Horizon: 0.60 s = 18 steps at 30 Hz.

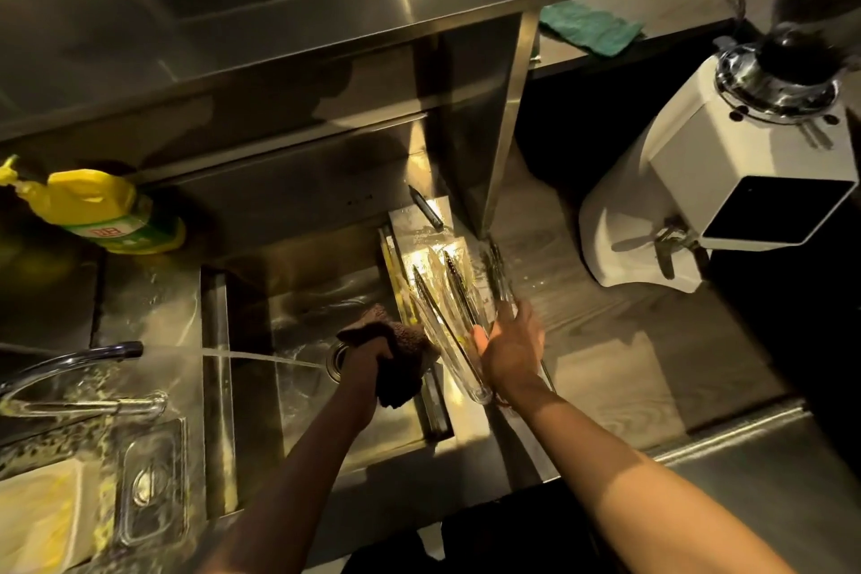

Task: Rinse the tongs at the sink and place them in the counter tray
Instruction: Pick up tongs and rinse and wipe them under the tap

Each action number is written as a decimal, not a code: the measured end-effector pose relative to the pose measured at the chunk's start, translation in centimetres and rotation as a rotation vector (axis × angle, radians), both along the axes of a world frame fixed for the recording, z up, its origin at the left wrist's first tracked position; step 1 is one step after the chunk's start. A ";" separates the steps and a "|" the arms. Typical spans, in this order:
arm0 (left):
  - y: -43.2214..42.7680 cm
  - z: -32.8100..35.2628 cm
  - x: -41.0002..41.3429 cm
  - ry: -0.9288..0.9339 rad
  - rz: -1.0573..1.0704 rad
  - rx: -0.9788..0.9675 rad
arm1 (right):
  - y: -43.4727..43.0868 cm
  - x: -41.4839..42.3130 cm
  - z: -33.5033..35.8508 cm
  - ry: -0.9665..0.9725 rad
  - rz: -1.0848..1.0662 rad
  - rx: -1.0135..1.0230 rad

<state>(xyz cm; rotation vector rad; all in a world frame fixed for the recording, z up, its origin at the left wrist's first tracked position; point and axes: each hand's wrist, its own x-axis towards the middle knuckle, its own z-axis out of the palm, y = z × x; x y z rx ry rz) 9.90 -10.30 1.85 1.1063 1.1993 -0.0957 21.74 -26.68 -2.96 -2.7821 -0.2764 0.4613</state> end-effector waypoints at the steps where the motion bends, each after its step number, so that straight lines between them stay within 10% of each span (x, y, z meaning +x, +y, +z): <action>1: 0.1 -0.1 0.0 -0.007 -0.003 -0.002 | 0.1 0.1 0.1 0.023 -0.009 0.006; 18: 1.5 -0.1 -1.5 -0.103 -0.045 0.014 | -0.6 1.0 0.5 0.016 -0.057 0.309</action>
